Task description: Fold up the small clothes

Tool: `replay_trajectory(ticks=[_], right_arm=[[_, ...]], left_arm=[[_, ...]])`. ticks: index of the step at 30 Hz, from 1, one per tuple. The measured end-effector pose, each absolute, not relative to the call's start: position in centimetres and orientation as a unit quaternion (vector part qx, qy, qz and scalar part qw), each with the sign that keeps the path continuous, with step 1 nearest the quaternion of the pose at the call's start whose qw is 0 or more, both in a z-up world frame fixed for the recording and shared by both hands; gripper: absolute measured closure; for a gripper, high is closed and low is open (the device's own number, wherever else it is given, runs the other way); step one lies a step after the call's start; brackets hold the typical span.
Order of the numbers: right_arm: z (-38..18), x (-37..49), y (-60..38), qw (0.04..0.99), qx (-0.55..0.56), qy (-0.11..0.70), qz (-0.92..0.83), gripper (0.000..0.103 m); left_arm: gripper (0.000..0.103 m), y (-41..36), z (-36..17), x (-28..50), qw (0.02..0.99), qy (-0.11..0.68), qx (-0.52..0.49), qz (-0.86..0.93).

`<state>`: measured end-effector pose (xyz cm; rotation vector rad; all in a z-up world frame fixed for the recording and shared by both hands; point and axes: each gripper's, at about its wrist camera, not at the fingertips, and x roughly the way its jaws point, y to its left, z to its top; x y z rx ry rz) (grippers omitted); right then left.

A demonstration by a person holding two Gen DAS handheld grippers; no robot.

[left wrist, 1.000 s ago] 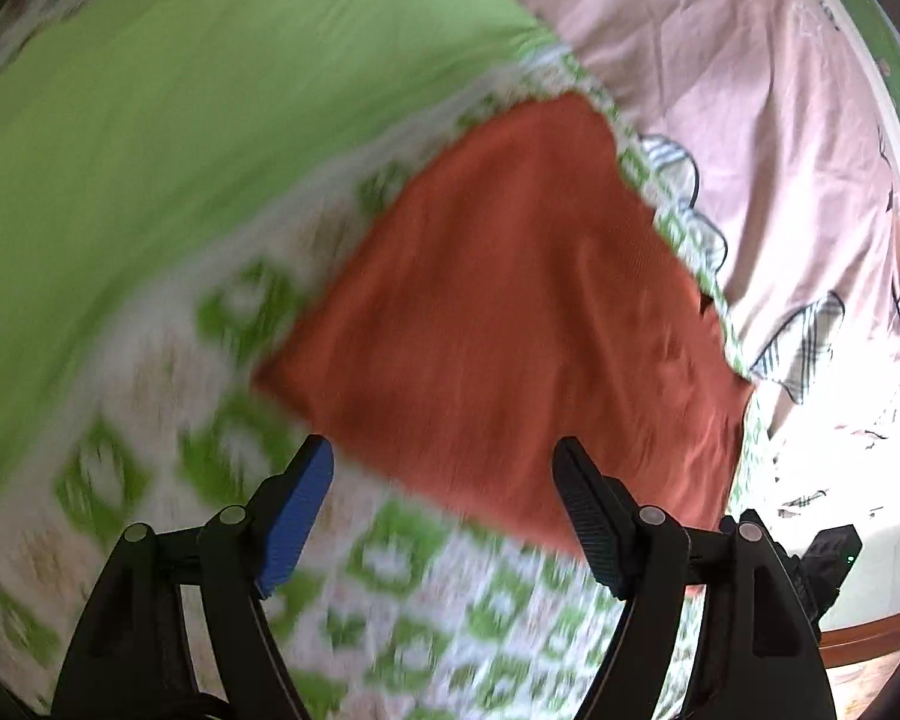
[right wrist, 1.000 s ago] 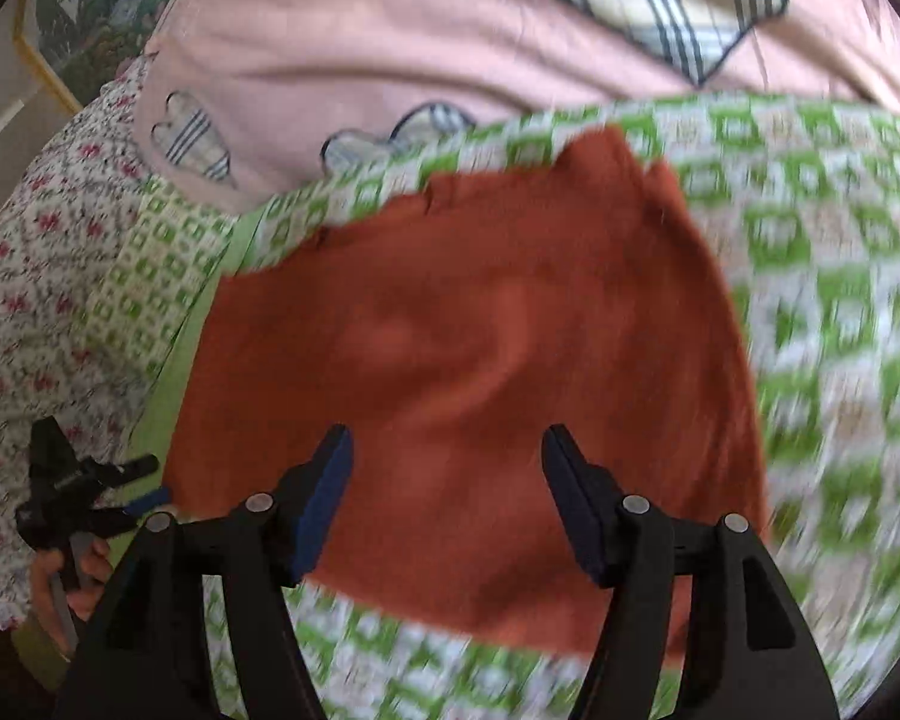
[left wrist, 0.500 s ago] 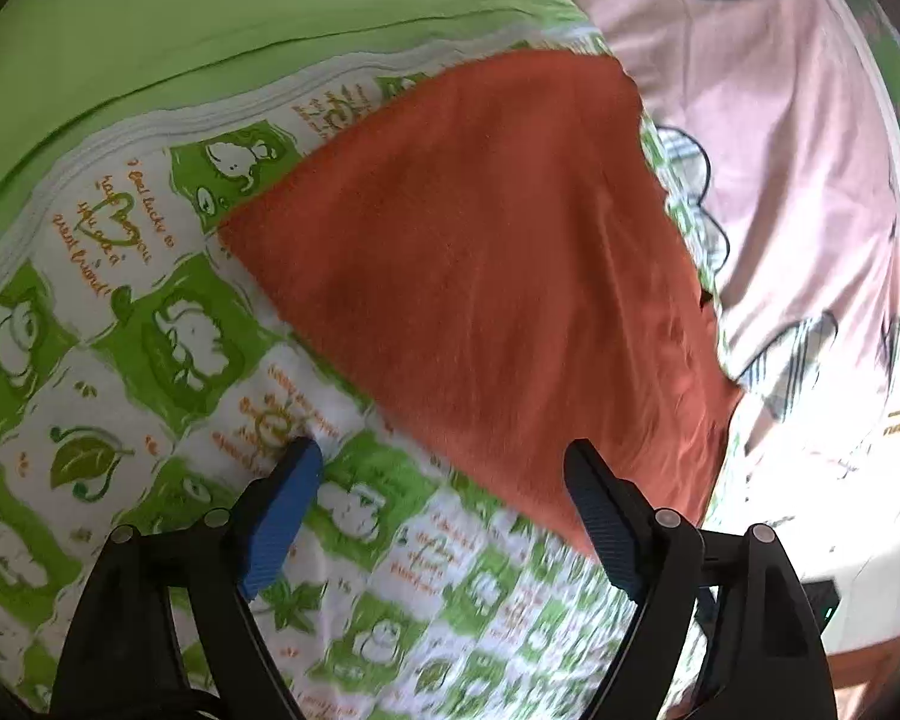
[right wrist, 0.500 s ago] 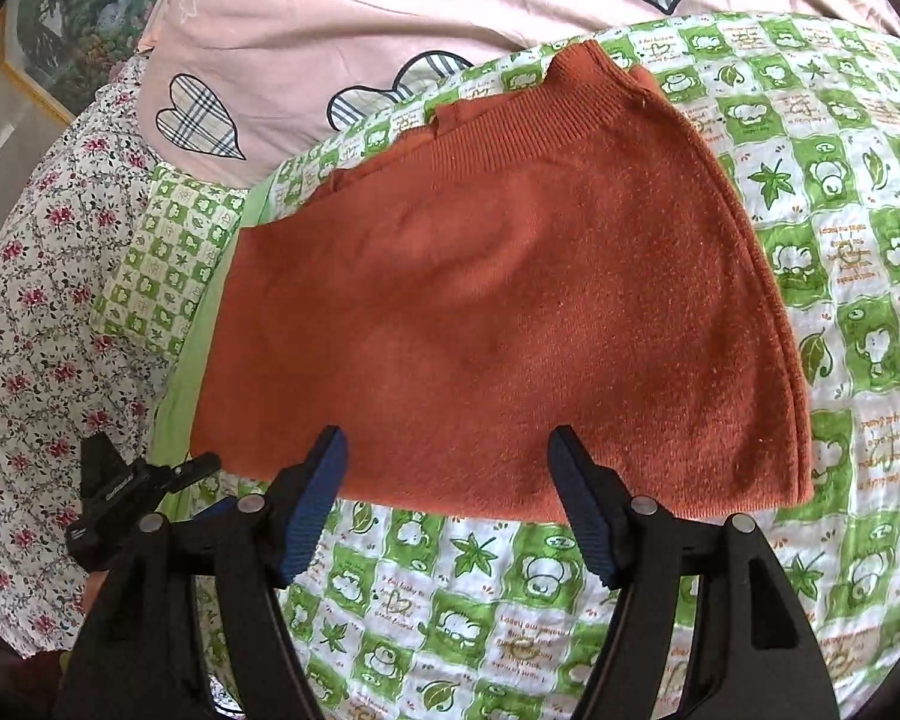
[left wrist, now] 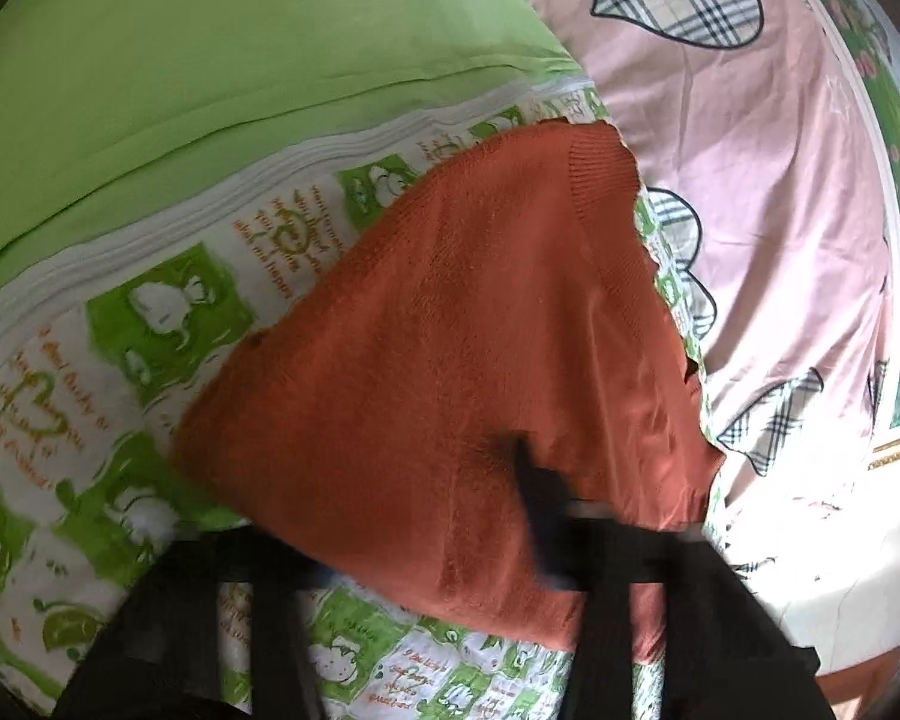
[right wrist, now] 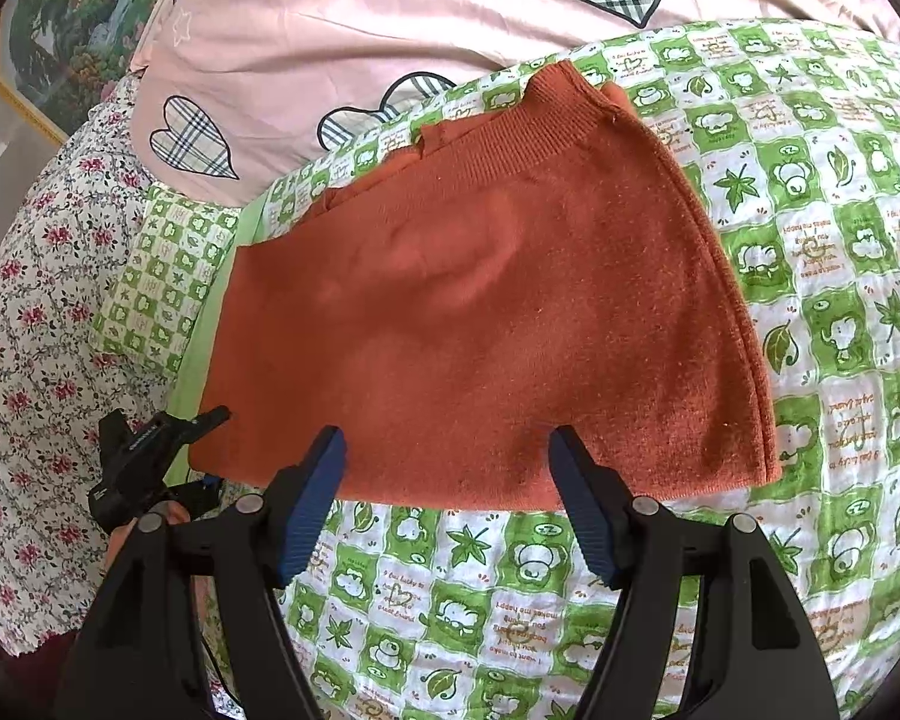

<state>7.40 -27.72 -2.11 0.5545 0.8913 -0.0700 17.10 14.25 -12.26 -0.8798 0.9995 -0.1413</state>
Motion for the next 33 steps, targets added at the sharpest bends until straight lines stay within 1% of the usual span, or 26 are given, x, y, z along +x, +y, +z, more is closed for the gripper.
replay_trajectory(ticks=[1,2,3,7,9,12,16,19,20,23,27,31,32,33], right_arm=[[-2.2,7.5,-27.8,0.865,0.265,0.425,-0.032,0.032],[-2.2,7.6,-27.9,0.865,0.266,0.424,-0.031,0.032],[-2.2,7.7,-28.0,0.865,0.266,0.424,-0.03,0.032],[-2.2,8.3,-28.7,0.867,0.269,0.419,-0.023,0.033],[-2.1,8.9,-29.5,0.867,0.277,0.414,-0.016,0.032],[-2.1,9.9,-31.0,0.865,0.292,0.409,-0.011,0.032],[-1.8,11.9,-32.9,0.859,0.313,0.405,0.0,0.032],[-2.0,14.5,-33.7,0.847,0.332,0.414,0.029,0.032],[-2.2,15.7,-33.7,0.841,0.338,0.42,0.042,0.032],[-3.2,19.0,-32.9,0.828,0.336,0.444,0.067,0.026],[-4.4,23.0,-30.9,0.823,0.309,0.472,0.076,0.026],[-4.3,26.3,-28.2,0.834,0.274,0.467,0.101,0.026],[-4.4,27.3,-27.5,0.835,0.256,0.475,0.104,0.032],[-4.6,28.0,-26.8,0.834,0.241,0.485,0.105,0.049]], left_arm=[[0.082,14.2,-11.9,17.1,0.789,0.462,-0.399,-0.064],[0.092,14.0,-11.4,17.1,0.797,0.46,-0.385,-0.064],[0.096,13.4,-10.3,17.1,0.81,0.458,-0.36,-0.07],[0.096,9.0,-5.9,17.0,0.848,0.439,-0.267,-0.128],[0.096,5.5,-3.9,16.9,0.86,0.431,-0.216,-0.167],[0.096,0.3,-2.4,16.8,0.86,0.426,-0.164,-0.226],[0.097,-5.9,-3.1,16.4,0.842,0.442,-0.103,-0.29],[0.097,-9.4,-6.0,16.4,0.824,0.474,-0.059,-0.304],[0.097,-9.9,-6.9,16.4,0.82,0.483,-0.05,-0.303],[0.097,-10.0,-7.6,16.4,0.819,0.486,-0.047,-0.302],[0.097,-9.4,-6.3,16.2,0.822,0.477,-0.042,-0.308],[0.097,-9.6,-5.9,16.0,0.824,0.475,-0.037,-0.306],[0.097,-9.5,-5.8,16.1,0.824,0.476,-0.038,-0.305],[0.097,-9.6,-5.8,16.1,0.825,0.476,-0.036,-0.303]])
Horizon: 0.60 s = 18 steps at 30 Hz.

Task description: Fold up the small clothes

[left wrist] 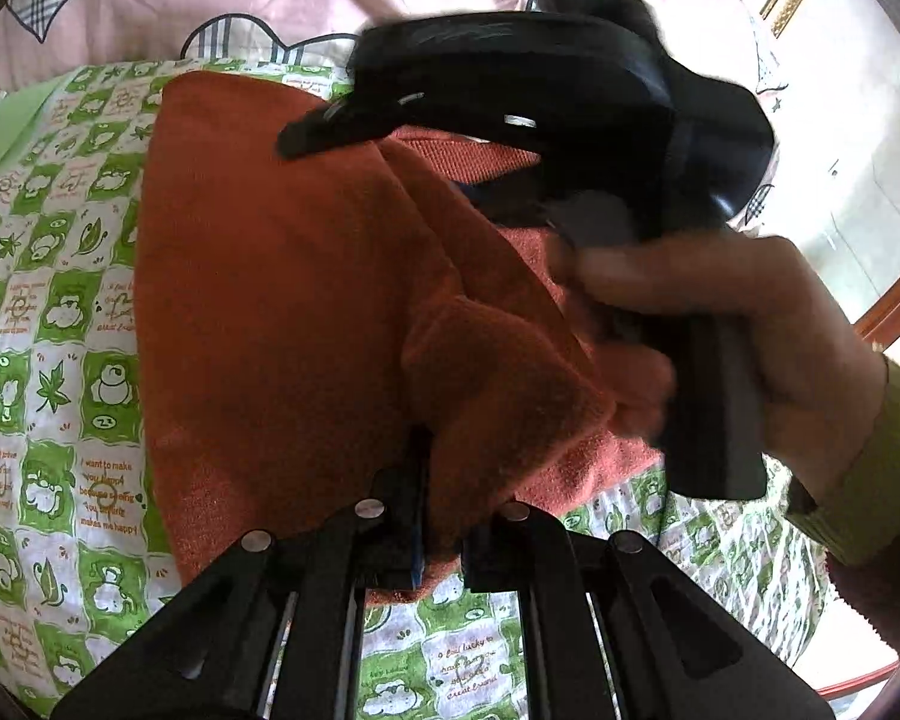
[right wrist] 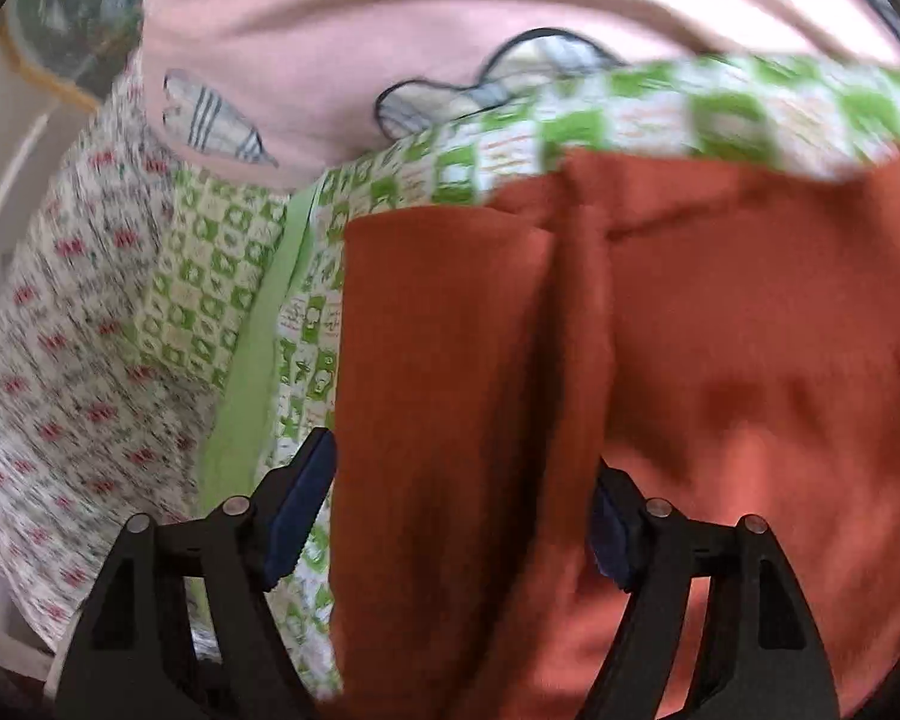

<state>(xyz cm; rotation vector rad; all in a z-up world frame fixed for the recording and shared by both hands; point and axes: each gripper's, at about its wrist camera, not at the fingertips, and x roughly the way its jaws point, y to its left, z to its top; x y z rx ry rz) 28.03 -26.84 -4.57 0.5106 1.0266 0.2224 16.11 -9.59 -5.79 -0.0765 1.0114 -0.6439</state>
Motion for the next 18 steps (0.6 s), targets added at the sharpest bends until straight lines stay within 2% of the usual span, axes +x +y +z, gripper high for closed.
replay_trajectory(ticks=[1,2,3,7,11,18], right_arm=[[-4.7,28.5,-26.5,0.832,0.228,0.495,0.102,0.059],[-4.6,28.7,-26.3,0.834,0.208,0.503,0.092,0.082],[-4.0,28.5,-26.5,0.837,0.205,0.499,0.095,0.086],[-0.1,25.2,-29.1,0.862,0.222,0.44,0.121,0.088],[2.9,20.7,-33.3,0.888,0.21,0.396,0.105,0.088],[-1.3,18.4,-39.4,0.88,0.216,0.423,0.031,0.089]], left_arm=[[0.097,-9.6,-5.7,16.1,0.826,0.475,-0.034,-0.301],[0.097,-9.6,-5.4,15.9,0.827,0.474,-0.032,-0.302],[0.097,-9.6,-5.0,15.8,0.826,0.471,-0.034,-0.306],[0.097,-10.8,-2.2,15.3,0.822,0.45,-0.046,-0.347],[0.097,-15.8,-1.3,14.3,0.804,0.437,-0.023,-0.403],[0.096,-21.8,-5.7,15.2,0.778,0.478,0.014,-0.409]])
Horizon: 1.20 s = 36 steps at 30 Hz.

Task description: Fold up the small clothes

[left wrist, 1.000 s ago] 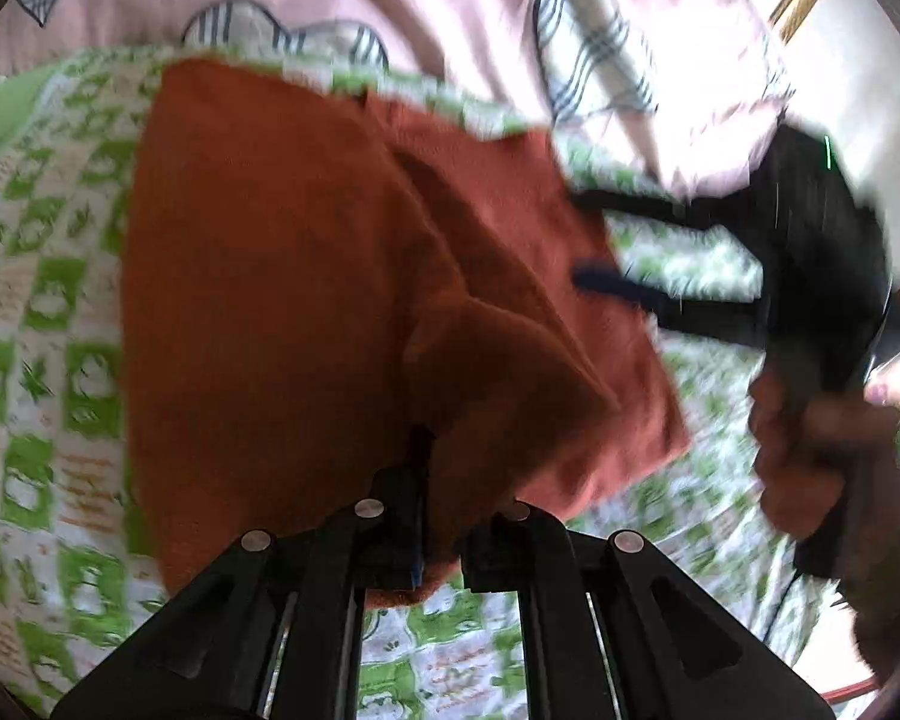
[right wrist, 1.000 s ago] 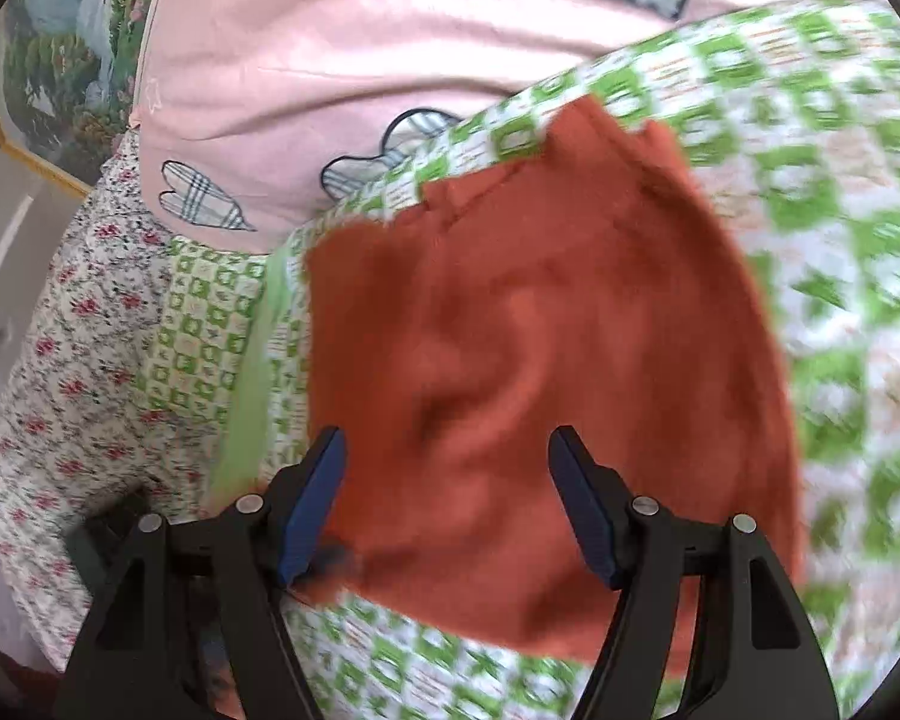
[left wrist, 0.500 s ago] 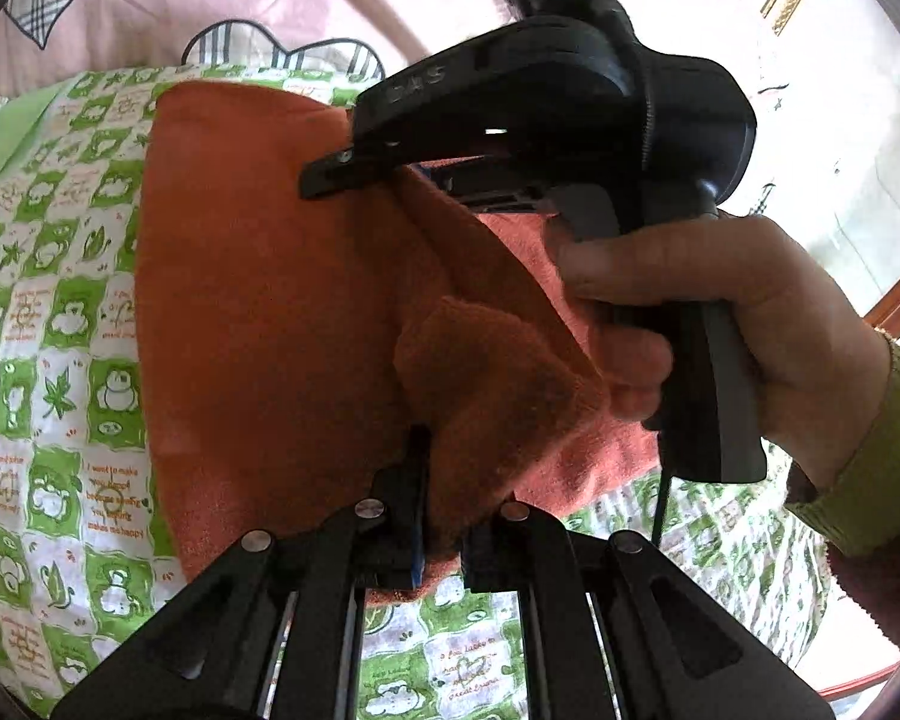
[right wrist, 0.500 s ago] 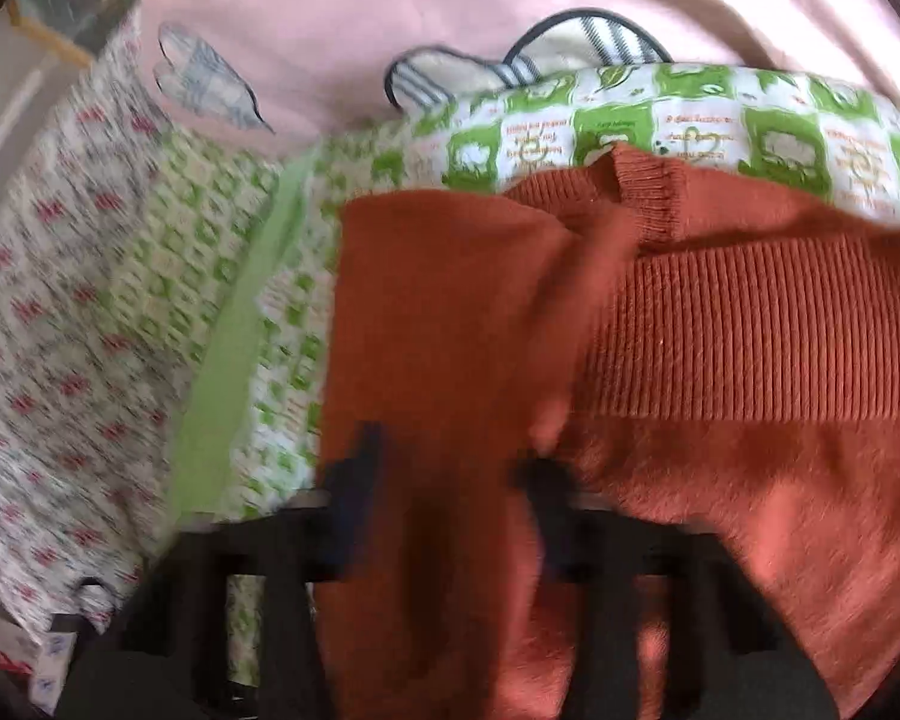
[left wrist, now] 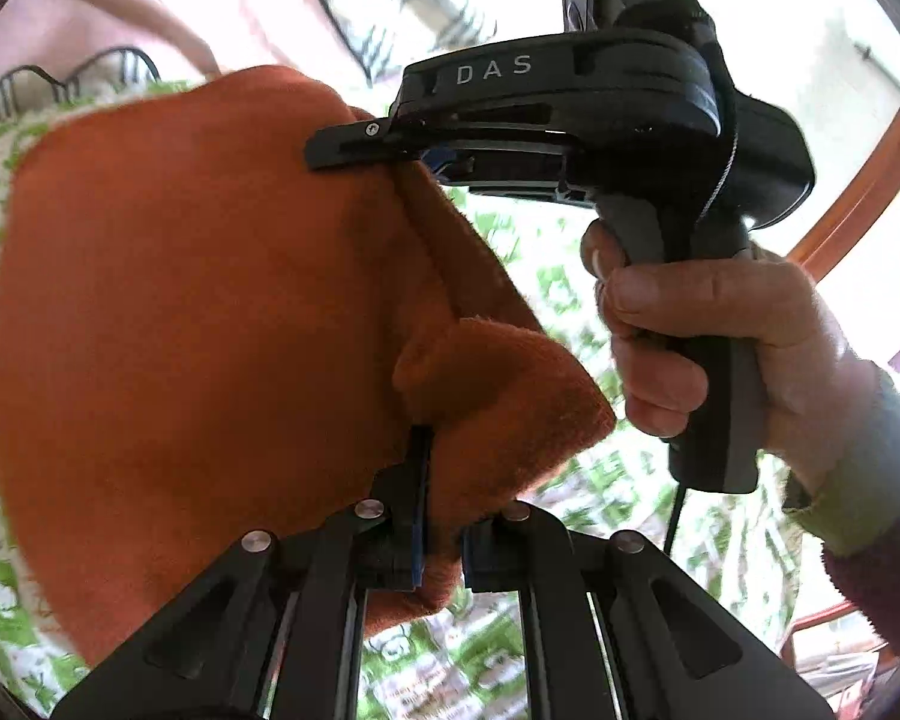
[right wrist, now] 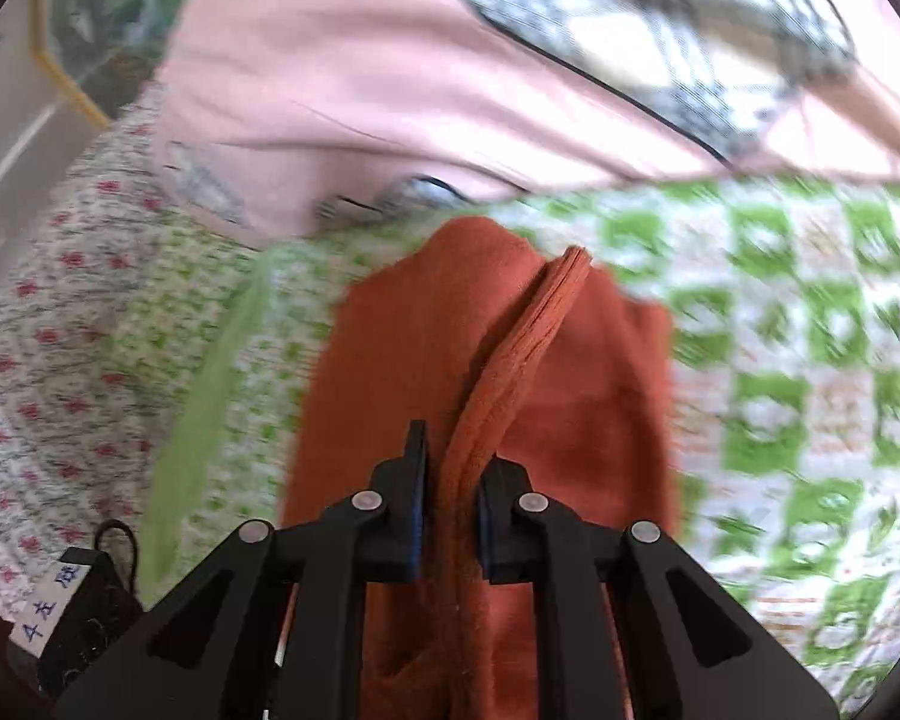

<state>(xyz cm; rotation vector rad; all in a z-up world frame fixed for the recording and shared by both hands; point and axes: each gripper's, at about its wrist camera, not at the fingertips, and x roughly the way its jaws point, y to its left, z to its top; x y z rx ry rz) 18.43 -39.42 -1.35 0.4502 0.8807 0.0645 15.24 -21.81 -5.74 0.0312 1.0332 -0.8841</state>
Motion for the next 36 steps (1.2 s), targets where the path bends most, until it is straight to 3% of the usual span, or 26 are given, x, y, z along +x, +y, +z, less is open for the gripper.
replay_trajectory(ticks=[10,12,13,15,17,20,26,31,33,36], right_arm=[[-3.4,17.4,-42.1,0.873,0.251,0.419,0.01,0.091],[-3.3,17.2,-41.8,0.868,0.265,0.419,0.018,0.088],[-3.4,17.1,-41.7,0.866,0.271,0.419,0.019,0.086],[-3.8,16.8,-41.6,0.863,0.285,0.416,0.017,0.059],[-4.5,16.8,-41.0,0.861,0.275,0.428,0.012,0.057],[-4.9,17.1,-39.7,0.856,0.254,0.449,0.023,0.089],[-1.2,15.3,-40.0,0.885,0.235,0.402,0.012,0.09],[-4.1,15.4,-41.5,0.867,0.204,0.453,-0.043,0.089],[-3.6,14.5,-42.0,0.87,0.212,0.441,-0.053,0.084],[-2.8,13.4,-42.5,0.873,0.21,0.435,-0.067,0.071]], left_arm=[[0.095,-23.2,-7.1,16.1,0.767,0.498,0.016,-0.404],[0.095,-23.4,-7.4,16.3,0.763,0.504,0.01,-0.404],[0.095,-23.4,-7.5,16.8,0.762,0.506,0.006,-0.404],[0.095,-23.3,-7.4,17.7,0.762,0.507,-0.002,-0.403],[0.095,-23.6,-6.9,17.9,0.761,0.506,-0.004,-0.405],[0.095,-22.9,-5.2,17.7,0.762,0.496,-0.005,-0.417],[0.094,-23.3,-2.7,17.6,0.762,0.474,-0.023,-0.441],[0.084,-24.0,-6.4,18.4,0.729,0.535,-0.001,-0.427],[0.064,-22.7,-5.8,18.3,0.725,0.536,-0.011,-0.433],[0.05,-19.0,-4.0,18.5,0.741,0.525,-0.033,-0.418]])
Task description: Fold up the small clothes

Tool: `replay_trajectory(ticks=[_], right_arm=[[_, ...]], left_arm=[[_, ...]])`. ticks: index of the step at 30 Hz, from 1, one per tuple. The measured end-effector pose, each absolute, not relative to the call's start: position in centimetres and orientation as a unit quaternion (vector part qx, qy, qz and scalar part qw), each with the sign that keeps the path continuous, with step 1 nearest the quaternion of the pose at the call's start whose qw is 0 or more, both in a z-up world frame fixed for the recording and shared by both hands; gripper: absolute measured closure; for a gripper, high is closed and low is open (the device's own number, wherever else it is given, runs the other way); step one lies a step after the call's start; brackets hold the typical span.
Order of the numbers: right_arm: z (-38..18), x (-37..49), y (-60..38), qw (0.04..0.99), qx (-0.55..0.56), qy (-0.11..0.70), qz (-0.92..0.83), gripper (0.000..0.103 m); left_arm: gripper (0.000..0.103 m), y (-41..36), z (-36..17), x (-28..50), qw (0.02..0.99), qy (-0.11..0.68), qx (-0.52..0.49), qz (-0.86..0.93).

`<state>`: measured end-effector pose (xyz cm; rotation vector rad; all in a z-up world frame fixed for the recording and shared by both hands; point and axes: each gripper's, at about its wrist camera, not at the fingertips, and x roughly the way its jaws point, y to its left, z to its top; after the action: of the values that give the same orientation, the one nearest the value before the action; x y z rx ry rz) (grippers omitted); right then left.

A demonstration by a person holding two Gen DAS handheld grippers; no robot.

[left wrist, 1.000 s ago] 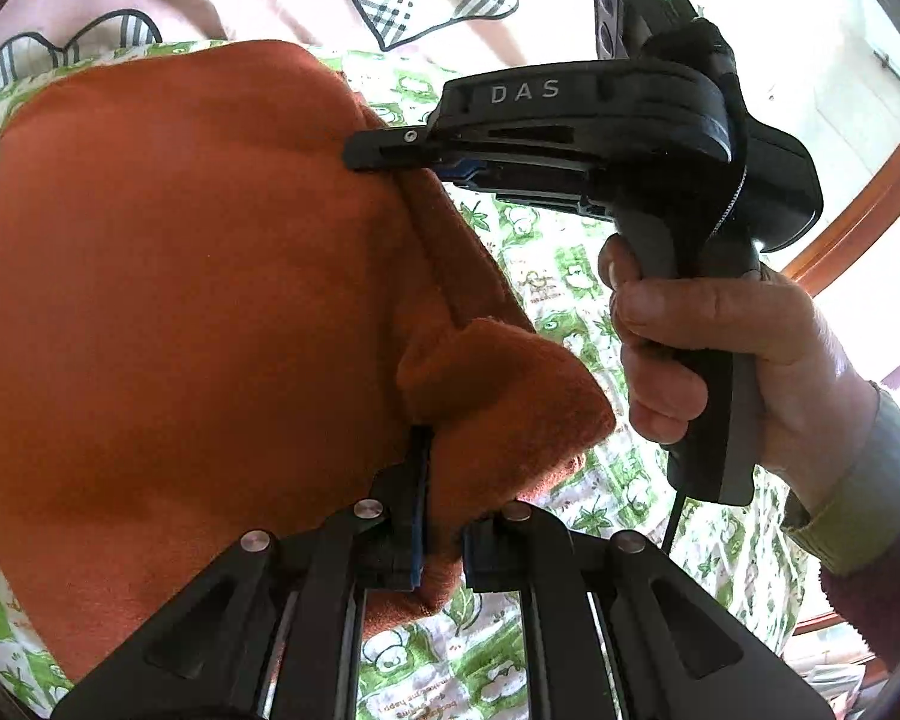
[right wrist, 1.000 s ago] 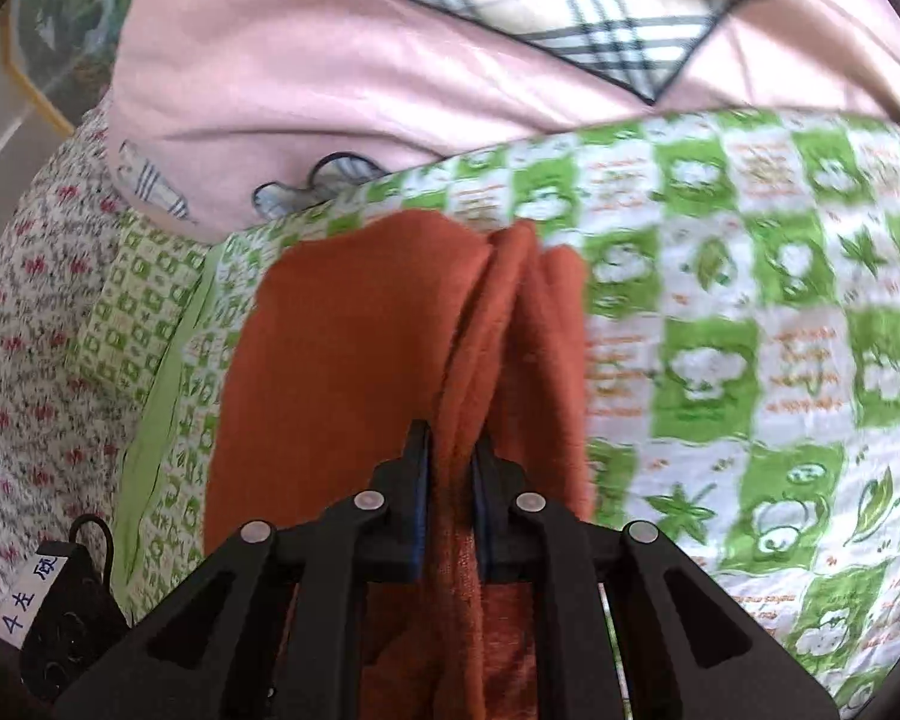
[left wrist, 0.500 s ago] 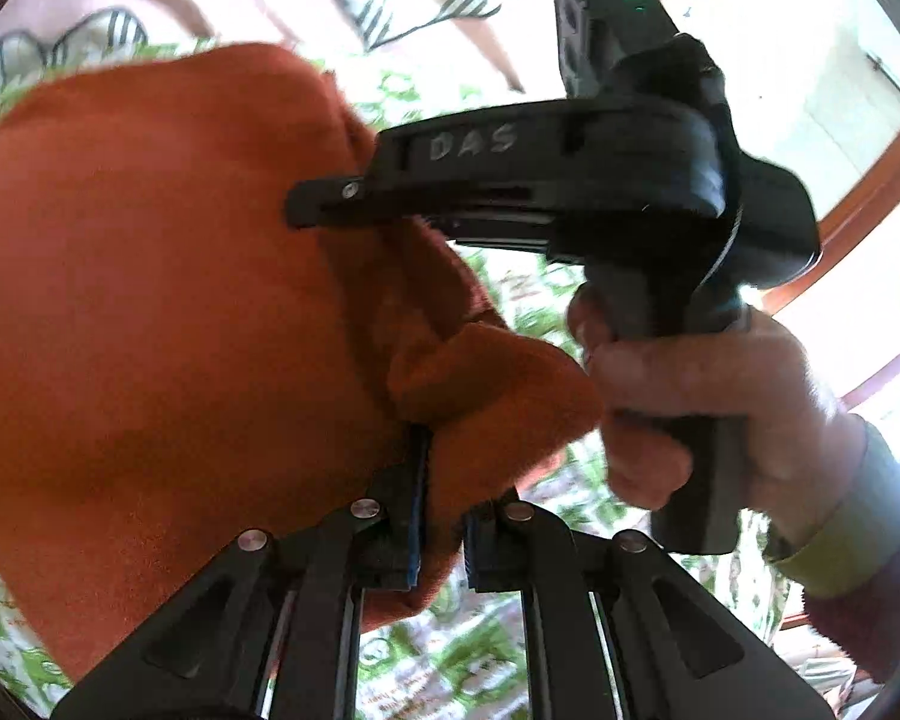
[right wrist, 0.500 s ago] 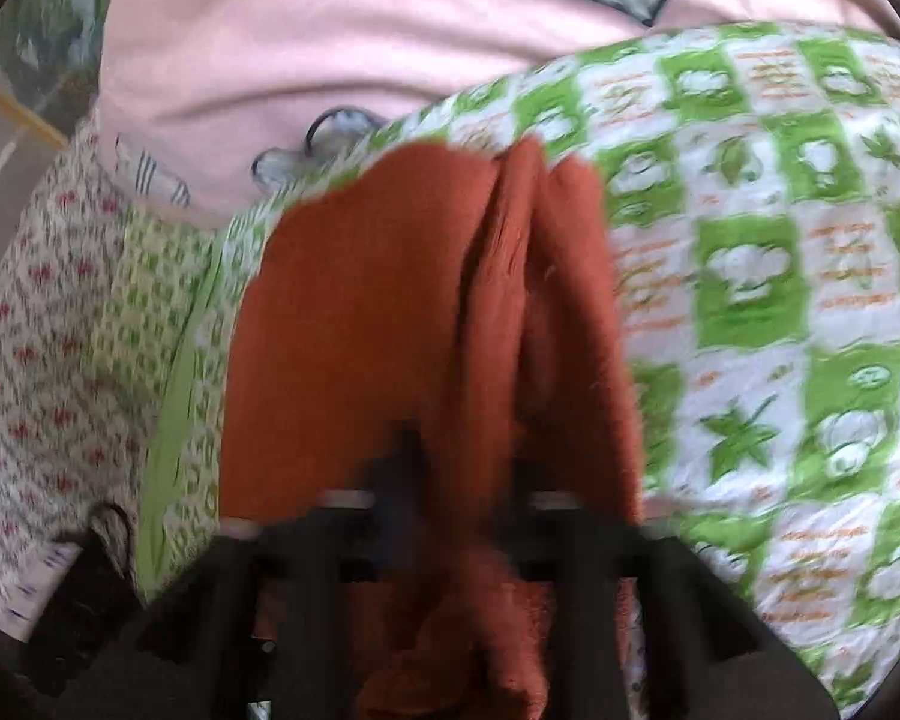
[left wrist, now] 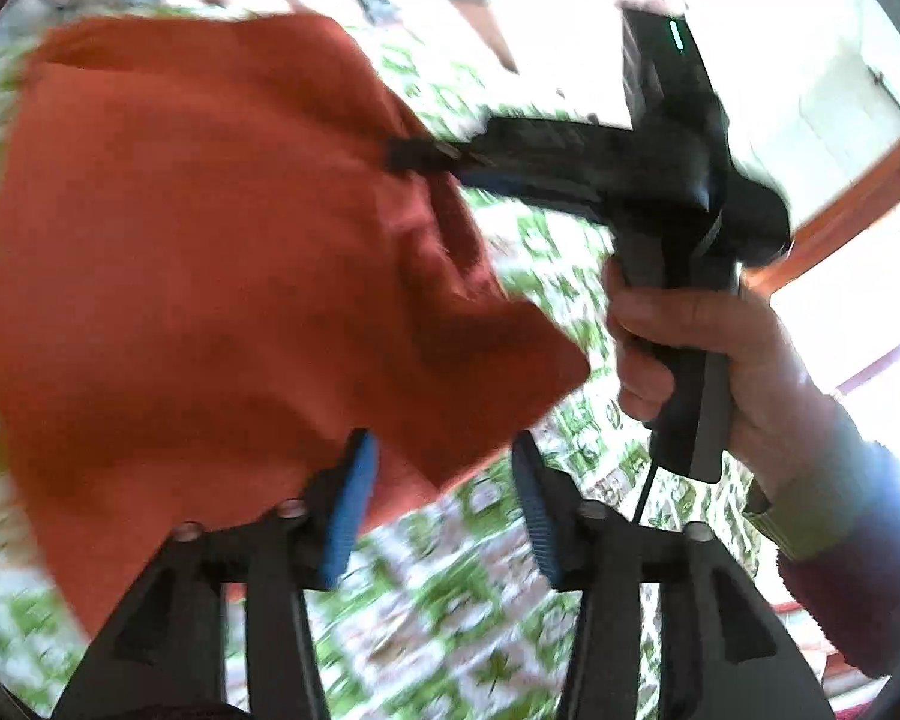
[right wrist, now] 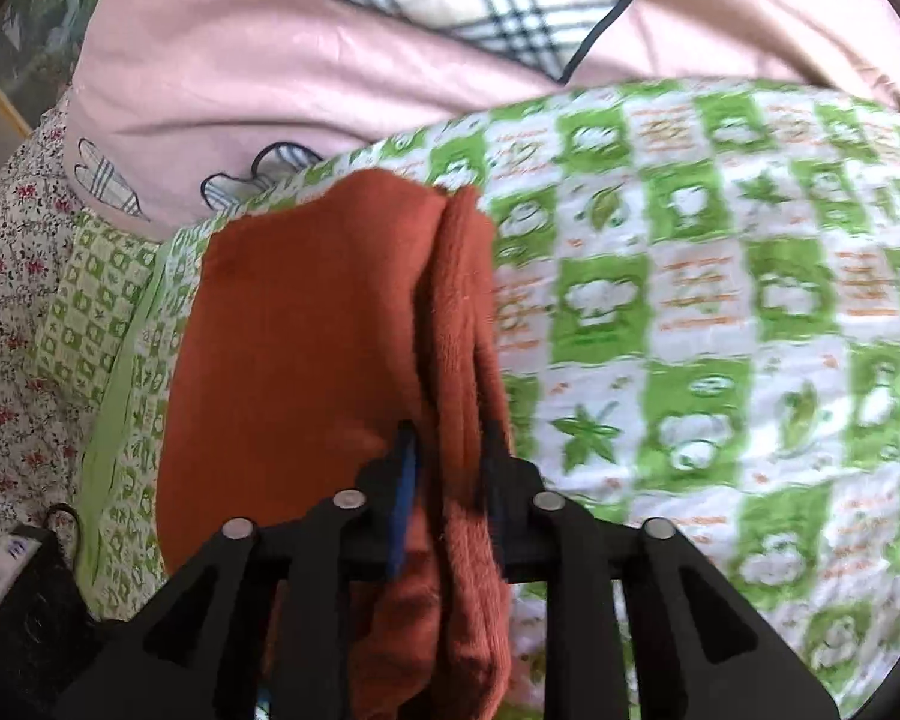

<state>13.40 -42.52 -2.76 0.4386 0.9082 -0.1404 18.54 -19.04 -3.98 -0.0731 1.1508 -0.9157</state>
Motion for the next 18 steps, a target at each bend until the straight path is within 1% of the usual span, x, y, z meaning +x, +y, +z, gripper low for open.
replay_trajectory(ticks=[1,2,3,4,5,8,12,15,18], right_arm=[[-2.5,13.2,-42.6,0.874,0.213,0.431,-0.067,0.06],[-2.4,12.8,-43.1,0.875,0.22,0.426,-0.063,0.047],[-2.2,12.5,-43.1,0.877,0.228,0.419,-0.054,0.037],[-2.1,12.2,-43.1,0.879,0.235,0.413,-0.048,0.035],[-2.0,12.1,-43.2,0.879,0.239,0.41,-0.044,0.033],[-2.6,12.4,-43.0,0.873,0.255,0.414,-0.034,0.033],[-3.7,12.8,-43.2,0.863,0.275,0.422,-0.038,0.033],[-4.6,13.2,-42.9,0.855,0.286,0.432,-0.034,0.033],[-6.0,14.0,-42.3,0.841,0.294,0.454,-0.022,0.033]], left_arm=[[0.049,-17.8,-3.5,18.8,0.746,0.522,-0.043,-0.412],[0.045,-16.6,-2.9,19.2,0.752,0.519,-0.053,-0.403],[0.037,-15.0,-2.3,19.8,0.762,0.515,-0.064,-0.388],[0.034,-13.9,-2.1,20.3,0.771,0.511,-0.071,-0.372],[0.03,-12.5,-1.9,20.9,0.782,0.507,-0.081,-0.354],[0.024,-9.3,-2.8,23.9,0.791,0.517,-0.107,-0.308],[0.024,-6.5,-5.4,27.8,0.768,0.551,-0.161,-0.284],[0.024,-6.1,-7.8,29.3,0.75,0.57,-0.183,-0.282],[0.023,-7.1,-8.5,30.4,0.743,0.571,-0.19,-0.292]])
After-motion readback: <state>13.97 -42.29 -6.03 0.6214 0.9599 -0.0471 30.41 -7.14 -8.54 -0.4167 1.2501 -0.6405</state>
